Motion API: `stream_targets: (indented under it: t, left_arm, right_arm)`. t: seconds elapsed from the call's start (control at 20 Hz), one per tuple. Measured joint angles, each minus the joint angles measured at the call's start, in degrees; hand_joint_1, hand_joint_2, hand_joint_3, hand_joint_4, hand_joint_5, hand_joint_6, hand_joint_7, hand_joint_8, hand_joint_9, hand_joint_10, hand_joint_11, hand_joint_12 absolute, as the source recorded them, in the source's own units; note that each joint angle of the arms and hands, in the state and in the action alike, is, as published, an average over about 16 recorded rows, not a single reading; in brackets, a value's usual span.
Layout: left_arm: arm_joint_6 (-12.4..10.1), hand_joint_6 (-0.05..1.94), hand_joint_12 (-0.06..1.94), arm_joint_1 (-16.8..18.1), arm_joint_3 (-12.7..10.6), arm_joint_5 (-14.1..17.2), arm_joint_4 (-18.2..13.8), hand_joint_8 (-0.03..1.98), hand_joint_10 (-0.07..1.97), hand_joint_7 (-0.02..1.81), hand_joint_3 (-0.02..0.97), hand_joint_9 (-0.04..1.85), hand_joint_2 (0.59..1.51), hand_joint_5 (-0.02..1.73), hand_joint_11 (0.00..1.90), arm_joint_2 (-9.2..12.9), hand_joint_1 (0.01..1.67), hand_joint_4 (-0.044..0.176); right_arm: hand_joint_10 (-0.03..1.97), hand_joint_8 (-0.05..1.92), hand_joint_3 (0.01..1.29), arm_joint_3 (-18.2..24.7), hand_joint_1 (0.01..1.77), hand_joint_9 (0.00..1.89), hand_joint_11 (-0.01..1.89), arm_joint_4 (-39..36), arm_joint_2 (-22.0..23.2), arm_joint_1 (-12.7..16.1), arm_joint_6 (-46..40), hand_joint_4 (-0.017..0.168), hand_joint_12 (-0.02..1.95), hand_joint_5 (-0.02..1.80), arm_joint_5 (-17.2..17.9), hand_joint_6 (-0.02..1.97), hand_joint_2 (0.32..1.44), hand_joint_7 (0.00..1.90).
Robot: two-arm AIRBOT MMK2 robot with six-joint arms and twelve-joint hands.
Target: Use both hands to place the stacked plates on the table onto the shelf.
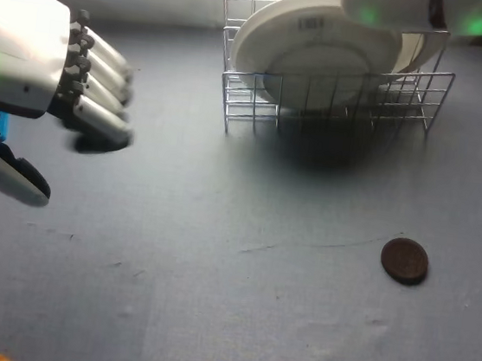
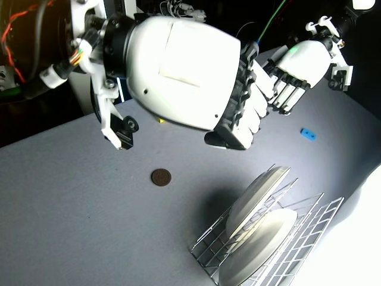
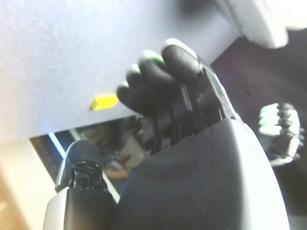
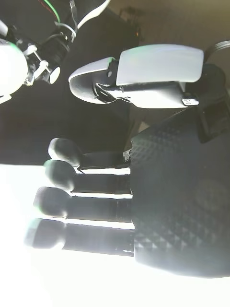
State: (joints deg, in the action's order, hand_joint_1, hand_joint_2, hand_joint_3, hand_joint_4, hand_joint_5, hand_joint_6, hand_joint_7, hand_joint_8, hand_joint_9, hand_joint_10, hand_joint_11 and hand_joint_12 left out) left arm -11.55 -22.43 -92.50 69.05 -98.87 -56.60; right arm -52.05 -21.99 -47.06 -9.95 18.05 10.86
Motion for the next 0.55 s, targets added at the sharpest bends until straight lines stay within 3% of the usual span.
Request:
stream_targets:
  t: [0.15,0.25,0.35,0.55]
  left_arm:
    - [0.17,1.65,1.87,0.18,0.60,-0.12,-0.42,1.69,1.73,1.16,0.004,1.18,1.285,0.97,1.14,0.28,0.37,0.098]
    - [0.24,1.83,1.91,0.23,0.59,-0.12,-0.51,1.87,1.89,1.30,0.001,1.33,1.292,1.10,1.32,0.32,0.44,0.118]
    - [0.28,1.89,1.92,0.26,0.47,-0.14,-0.49,1.92,1.92,1.44,-0.001,1.48,1.295,1.22,1.48,0.33,0.49,0.135]
    - [0.32,1.91,1.91,0.29,0.14,-0.12,-0.50,1.93,1.93,1.70,-0.007,1.76,1.315,1.46,1.77,0.33,0.62,0.171]
  right_arm:
    - [1.61,1.56,0.01,0.75,0.37,1.30,1.33,-1.03,0.28,-0.43,0.68,0.056,1.83,1.15,0.84,1.56,1.25,1.27]
    - [1.79,1.75,0.01,0.96,0.38,1.42,1.50,-1.47,0.30,-0.67,1.08,0.070,1.87,1.24,1.39,1.76,1.28,1.37]
    - [1.93,1.91,0.01,1.06,0.38,1.52,1.65,-1.69,0.29,-0.82,1.32,0.081,1.91,1.32,1.68,1.91,1.30,1.45]
    - [1.93,1.91,0.01,1.11,0.42,1.70,1.84,-1.98,0.30,-1.29,2.07,0.111,1.91,1.50,2.52,1.92,1.38,1.63]
